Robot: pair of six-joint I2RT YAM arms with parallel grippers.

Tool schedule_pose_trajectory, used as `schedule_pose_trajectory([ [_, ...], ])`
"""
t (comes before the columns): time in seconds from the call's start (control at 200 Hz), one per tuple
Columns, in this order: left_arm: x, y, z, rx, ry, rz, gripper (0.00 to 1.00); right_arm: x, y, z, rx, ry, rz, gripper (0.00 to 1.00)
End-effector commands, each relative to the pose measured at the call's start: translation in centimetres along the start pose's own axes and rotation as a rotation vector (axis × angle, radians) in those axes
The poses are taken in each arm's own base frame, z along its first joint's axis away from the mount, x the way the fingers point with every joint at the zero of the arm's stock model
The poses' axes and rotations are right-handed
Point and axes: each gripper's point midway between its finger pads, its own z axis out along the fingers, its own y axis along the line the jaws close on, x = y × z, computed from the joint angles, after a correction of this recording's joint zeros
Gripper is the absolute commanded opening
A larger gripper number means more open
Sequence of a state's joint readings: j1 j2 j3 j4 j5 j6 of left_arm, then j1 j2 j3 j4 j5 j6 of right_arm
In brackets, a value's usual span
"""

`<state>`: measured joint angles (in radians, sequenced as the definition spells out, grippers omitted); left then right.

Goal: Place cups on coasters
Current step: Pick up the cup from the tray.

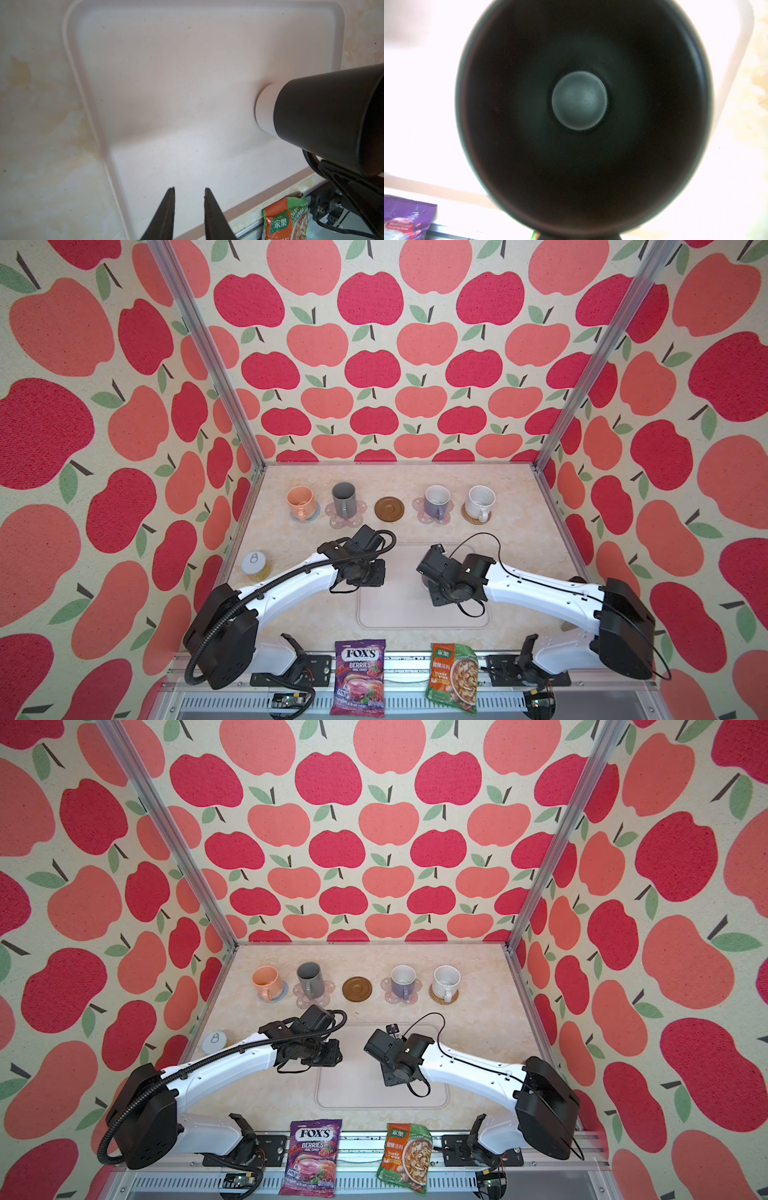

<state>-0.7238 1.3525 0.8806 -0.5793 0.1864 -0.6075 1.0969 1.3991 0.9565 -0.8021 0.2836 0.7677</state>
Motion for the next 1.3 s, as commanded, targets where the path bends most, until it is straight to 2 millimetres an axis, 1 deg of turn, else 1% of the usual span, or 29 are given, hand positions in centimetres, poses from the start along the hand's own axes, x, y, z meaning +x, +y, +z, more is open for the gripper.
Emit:
schedule_pose_trajectory([
  [0.0, -0.3, 1.5, -1.3, -0.036, -0.023, -0.005, 0.27, -4.2, 0.6, -2.5, -0.013, -0.141, -0.026, 0.0],
  [0.135, -1.0, 2.5, -1.9, -0.039, -0.04, -0.03, 0.27, -5.8, 1.2, -3.0, -0.015, -0.154, -0.049, 0.0],
  [0.23, -1.7, 3.2, -2.3, -0.047, -0.056, -0.044, 0.27, -7.0, 1.6, -2.9, -0.031, -0.166, -0.047, 0.0],
  [0.35, -2.9, 4.2, -3.0, -0.047, -0.082, -0.074, 0.27, -9.3, 2.0, -2.8, -0.076, -0.179, -0.019, 0.0],
  [0.505, -4.6, 5.1, -3.8, -0.039, -0.113, -0.089, 0.28, -12.4, 2.0, -3.0, -0.07, -0.204, -0.006, 0.0],
  [0.67, -5.8, 6.3, -3.9, -0.038, -0.118, -0.111, 0.28, -15.9, 2.4, -2.9, -0.072, -0.238, 0.024, 0.0],
  [0.865, -6.7, 7.9, -3.9, -0.03, -0.121, -0.141, 0.28, -19.2, 3.1, -1.6, -0.076, -0.252, 0.046, 0.0],
  [1.091, -7.1, 9.3, -4.2, -0.019, -0.125, -0.163, 0.28, -22.7, 3.5, 0.2, -0.079, -0.256, 0.064, 0.0],
  [1.291, -7.3, 10.3, -3.8, -0.014, -0.122, -0.193, 0.28, -24.7, 3.8, 1.6, -0.067, -0.254, 0.061, 0.0],
])
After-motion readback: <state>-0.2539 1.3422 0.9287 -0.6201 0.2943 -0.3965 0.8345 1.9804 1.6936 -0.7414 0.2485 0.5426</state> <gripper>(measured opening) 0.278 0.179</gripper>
